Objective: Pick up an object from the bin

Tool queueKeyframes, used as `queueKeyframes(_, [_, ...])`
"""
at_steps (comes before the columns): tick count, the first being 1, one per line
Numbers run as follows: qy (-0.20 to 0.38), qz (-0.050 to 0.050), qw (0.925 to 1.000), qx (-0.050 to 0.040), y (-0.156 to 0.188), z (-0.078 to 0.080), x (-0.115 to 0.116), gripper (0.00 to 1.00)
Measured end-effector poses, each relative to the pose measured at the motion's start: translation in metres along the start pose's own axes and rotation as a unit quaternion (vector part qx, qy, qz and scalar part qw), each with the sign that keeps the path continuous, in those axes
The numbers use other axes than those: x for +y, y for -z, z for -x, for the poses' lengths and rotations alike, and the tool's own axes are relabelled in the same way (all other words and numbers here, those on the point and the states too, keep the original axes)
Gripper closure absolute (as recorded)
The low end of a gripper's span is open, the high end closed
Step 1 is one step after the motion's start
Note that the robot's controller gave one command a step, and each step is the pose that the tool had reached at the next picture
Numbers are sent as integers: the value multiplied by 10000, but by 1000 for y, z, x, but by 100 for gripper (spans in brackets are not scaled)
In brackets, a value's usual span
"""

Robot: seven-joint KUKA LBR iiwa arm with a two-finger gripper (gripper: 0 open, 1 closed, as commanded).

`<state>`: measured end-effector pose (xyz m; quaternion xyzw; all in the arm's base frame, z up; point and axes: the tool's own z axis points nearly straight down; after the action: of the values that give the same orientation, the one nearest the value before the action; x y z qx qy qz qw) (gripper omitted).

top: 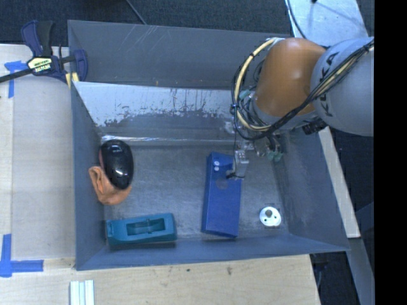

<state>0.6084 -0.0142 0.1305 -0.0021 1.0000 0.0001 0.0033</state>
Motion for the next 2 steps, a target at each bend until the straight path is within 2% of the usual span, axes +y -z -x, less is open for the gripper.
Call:
queueKeyframes(1, [-1184, -2, 9930, 19, -11, -3, -7, 0])
queueKeyframes(2, [-210, -3, 9997, -88, -55, -1, 2, 100])
